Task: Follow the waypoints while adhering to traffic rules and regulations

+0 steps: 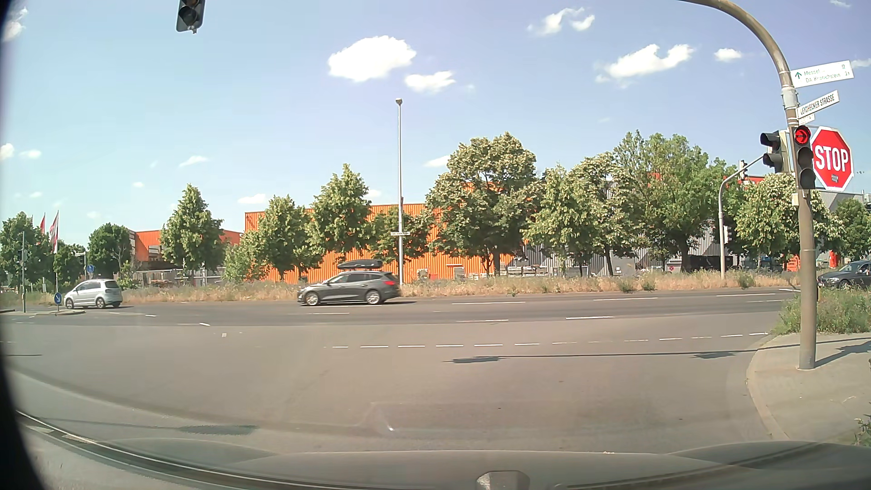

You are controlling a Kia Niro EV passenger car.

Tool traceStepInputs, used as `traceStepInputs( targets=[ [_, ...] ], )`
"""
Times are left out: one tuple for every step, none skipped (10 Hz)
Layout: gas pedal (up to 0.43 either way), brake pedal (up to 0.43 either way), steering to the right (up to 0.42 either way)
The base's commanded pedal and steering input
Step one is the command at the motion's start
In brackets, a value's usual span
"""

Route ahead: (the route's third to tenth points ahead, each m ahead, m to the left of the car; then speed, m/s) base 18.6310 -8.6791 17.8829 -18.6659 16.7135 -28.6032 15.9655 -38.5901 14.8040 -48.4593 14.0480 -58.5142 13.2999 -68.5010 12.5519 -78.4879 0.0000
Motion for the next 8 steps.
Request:
traceStepInputs(
  targets=[
    [0.0,0.244,0.021],
    [0.0,0.244,0.021],
    [0.0,0.244,0.021],
    [0.0,0.244,0.021],
    [0.0,0.244,0.021],
    [0.0,0.244,0.021],
    [0.0,0.244,0.021],
    [0.0,0.244,0.021]
  ],
)
